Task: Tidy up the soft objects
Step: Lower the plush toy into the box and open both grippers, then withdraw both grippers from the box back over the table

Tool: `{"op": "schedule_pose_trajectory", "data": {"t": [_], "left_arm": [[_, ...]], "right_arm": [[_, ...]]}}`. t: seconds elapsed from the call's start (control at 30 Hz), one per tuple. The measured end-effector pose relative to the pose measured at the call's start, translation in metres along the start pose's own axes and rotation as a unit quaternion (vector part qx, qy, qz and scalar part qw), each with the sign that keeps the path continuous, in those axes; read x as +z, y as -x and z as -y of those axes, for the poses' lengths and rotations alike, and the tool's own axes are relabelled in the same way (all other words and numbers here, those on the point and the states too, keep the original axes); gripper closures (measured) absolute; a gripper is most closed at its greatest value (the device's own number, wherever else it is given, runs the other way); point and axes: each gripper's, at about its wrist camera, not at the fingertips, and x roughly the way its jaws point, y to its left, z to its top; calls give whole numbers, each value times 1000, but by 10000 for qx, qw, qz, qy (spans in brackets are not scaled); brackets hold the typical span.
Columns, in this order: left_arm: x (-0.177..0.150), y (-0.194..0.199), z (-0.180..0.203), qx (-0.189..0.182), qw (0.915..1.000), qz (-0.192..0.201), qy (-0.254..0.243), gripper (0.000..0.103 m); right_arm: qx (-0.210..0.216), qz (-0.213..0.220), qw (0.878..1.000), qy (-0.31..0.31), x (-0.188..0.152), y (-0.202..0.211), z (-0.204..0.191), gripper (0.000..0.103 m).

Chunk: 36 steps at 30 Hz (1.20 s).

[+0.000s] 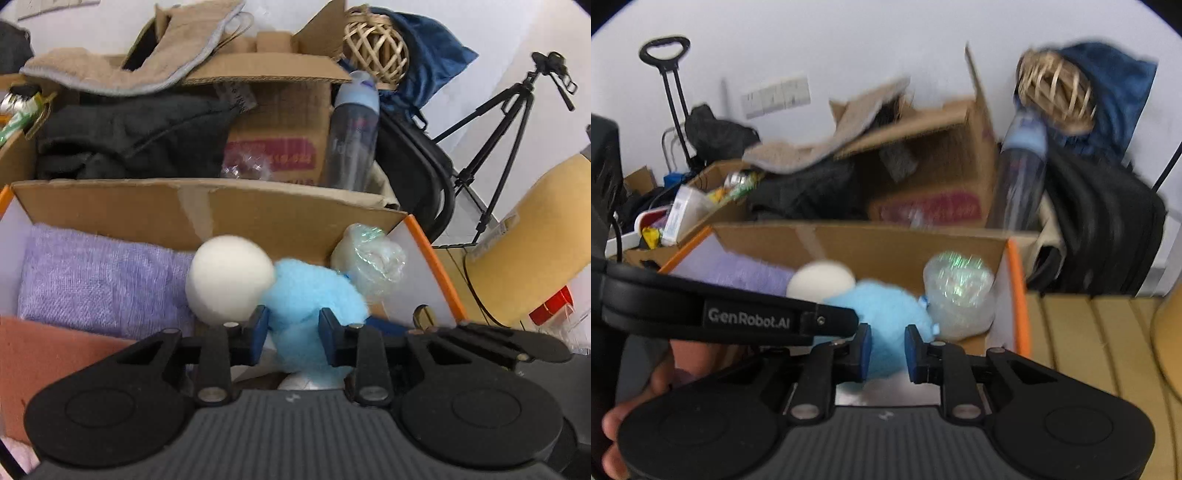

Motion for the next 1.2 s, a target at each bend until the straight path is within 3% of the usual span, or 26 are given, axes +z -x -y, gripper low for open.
{"op": "schedule_pose_trajectory", "data": {"t": [0.03,0.17,0.3,0.4,0.63,0.8,0.93,1.07,1.2], "left_arm": [[0,4,-2,4,10000,45,21,71],[-3,31,4,99,9998,189,-8,67],[-10,95,18,190,9979,555,-288,67],[-26,152,24,130,9954,881,-361,56],[-113,281,35,337,9832,1572,-869,38],[-194,357,37,733,9667,2190,-1102,19],[-282,410,37,892,9503,2763,-1125,5],[-360,445,35,983,9375,3209,-918,0],[-422,452,34,1169,9370,3164,-905,0]], "right_arm": [[114,-158,9998,-55,2,-4,1,83],[17,-48,9999,-120,3,11,1,82],[28,271,9996,-58,4,64,-8,82],[-59,529,9986,56,6,114,-12,80],[-318,1118,9929,264,-22,246,-29,64],[-406,1542,9867,319,-74,322,-50,57],[-356,1870,9806,468,-125,368,-76,47],[-197,2143,9744,654,-185,403,-106,33],[-141,2374,9679,816,-248,422,-135,24]]}}
